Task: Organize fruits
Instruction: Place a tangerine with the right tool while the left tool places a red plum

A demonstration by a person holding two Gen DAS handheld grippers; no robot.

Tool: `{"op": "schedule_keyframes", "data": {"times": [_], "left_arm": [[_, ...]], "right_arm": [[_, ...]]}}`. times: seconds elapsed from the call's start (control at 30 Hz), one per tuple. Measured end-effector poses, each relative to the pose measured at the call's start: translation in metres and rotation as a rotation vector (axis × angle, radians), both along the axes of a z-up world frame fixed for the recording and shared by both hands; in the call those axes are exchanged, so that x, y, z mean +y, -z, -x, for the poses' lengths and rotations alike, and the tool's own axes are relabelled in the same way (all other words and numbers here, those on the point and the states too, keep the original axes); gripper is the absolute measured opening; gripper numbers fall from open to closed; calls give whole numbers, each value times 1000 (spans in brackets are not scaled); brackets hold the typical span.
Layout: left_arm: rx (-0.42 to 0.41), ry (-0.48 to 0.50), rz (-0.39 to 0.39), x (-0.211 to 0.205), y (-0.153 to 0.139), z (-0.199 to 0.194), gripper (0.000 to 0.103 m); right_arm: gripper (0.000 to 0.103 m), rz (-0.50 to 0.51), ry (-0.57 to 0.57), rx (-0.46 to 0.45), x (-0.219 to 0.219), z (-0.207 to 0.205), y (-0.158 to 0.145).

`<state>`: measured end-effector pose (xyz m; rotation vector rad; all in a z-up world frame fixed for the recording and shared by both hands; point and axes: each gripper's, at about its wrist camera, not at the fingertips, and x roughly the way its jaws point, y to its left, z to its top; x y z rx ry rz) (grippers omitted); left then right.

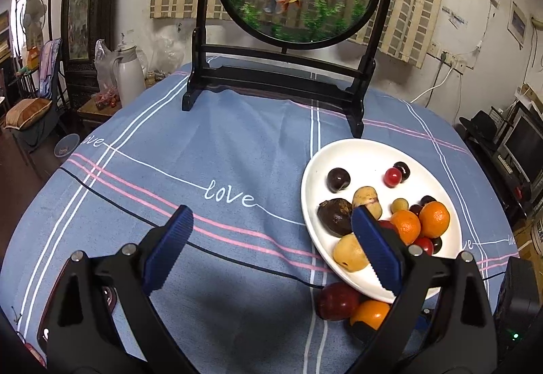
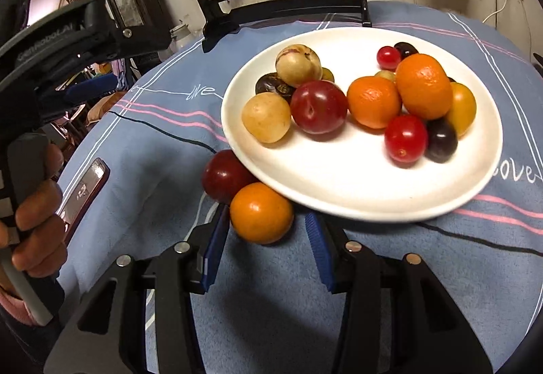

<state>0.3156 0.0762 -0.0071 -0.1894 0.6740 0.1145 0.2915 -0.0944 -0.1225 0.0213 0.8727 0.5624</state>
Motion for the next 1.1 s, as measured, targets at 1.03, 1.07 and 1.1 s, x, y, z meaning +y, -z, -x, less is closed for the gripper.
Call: {"op": "schedule_keyframes", "data": {"times": [1.03, 1.07, 1.1], "left_arm": [[141, 422, -207, -72, 53, 23, 80], [149, 424, -211, -72, 55, 22, 78], [158, 426, -211, -73, 57, 21, 74]], "right_arm": [[39, -174, 121, -83, -80, 21, -43], [39, -175, 120, -81, -79, 20, -42], [39, -172, 118, -79, -78, 19, -42]]}}
